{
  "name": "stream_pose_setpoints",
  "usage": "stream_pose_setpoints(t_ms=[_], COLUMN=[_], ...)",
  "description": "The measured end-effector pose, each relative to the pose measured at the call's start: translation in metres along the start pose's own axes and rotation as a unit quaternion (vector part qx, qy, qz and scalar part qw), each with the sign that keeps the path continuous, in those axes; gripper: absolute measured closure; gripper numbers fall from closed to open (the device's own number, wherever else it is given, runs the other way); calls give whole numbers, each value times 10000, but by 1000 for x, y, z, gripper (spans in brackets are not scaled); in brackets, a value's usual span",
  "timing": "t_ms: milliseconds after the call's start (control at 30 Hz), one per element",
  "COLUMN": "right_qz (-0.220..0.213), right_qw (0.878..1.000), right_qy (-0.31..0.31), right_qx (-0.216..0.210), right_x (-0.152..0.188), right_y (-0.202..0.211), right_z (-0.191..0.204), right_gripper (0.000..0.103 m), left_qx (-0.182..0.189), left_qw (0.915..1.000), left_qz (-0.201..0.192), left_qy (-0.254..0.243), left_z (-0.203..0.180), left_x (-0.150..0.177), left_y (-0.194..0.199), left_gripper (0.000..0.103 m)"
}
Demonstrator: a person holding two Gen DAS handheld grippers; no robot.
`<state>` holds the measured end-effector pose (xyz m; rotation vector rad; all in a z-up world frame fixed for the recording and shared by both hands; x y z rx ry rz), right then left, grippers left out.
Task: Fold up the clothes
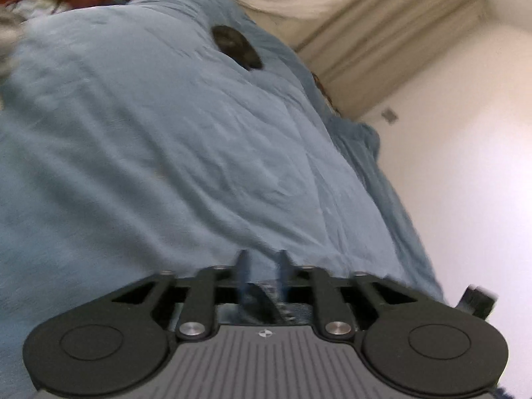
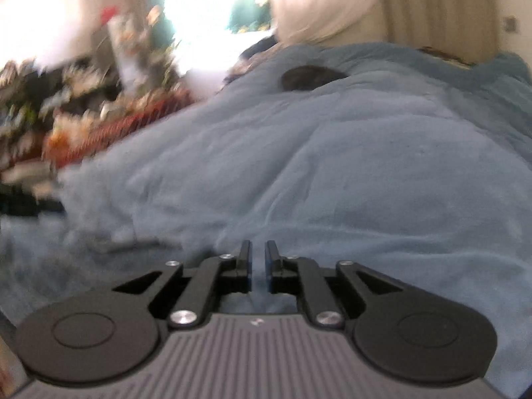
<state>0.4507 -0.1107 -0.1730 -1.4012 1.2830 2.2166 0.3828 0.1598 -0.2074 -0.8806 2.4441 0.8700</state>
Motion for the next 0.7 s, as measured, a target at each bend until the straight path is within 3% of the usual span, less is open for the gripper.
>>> stream_pose_setpoints(t_ms=[67, 100, 133, 167, 200, 267, 400, 633, 667, 700], right_qz=[22, 34, 94, 183, 272, 438, 722, 871, 876, 884], right_qw=[9998, 9996, 9994, 9993, 9991, 9984, 9965, 9950, 9953, 9957], right_qy=[-12, -18, 26, 97, 169, 288, 429, 488, 396, 282], right_qx=[-195, -293, -317, -300, -283, -230, -43, 95, 76, 83], right_x=[-5, -8, -7, -5, -2, 6, 35, 55, 54, 52], right_y=[0, 0, -4, -10, -17, -28, -42, -46, -44, -41], right_z=[21, 32, 40, 47, 54, 63, 60, 57, 55, 52], right_gripper=[94, 94, 94, 94, 94, 100, 103, 103, 103, 103], left_qx=[61, 165, 269, 337, 149, -354, -169, -333, -419, -758], left_qw=[9997, 9993, 9986, 9978, 9970, 9950, 9983, 9988, 9985, 9963], left_qz=[93, 207, 320, 437, 571, 717, 555, 311, 299, 301], left_qy=[-232, -275, -317, -371, -497, -599, 62, -192, -209, -258], left_z=[-14, -18, -22, -25, -22, -5, 31, 37, 38, 33], left_x=[2, 5, 8, 11, 15, 25, 38, 48, 48, 50], left_y=[-19, -29, -40, -50, -58, -68, -60, -38, -35, -35], left_gripper=[65, 71, 79, 95, 100, 100, 100, 100, 100, 100])
Point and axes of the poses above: each gripper's, at about its wrist camera, not at the fingertips, and y roughly against the way its jaws point, z to its left, x to its underside, the point moved 4 cm from there along -y, roughly the way its jaws point, and after that the axes turned 4 degrees about x, right-handed, at the moved point
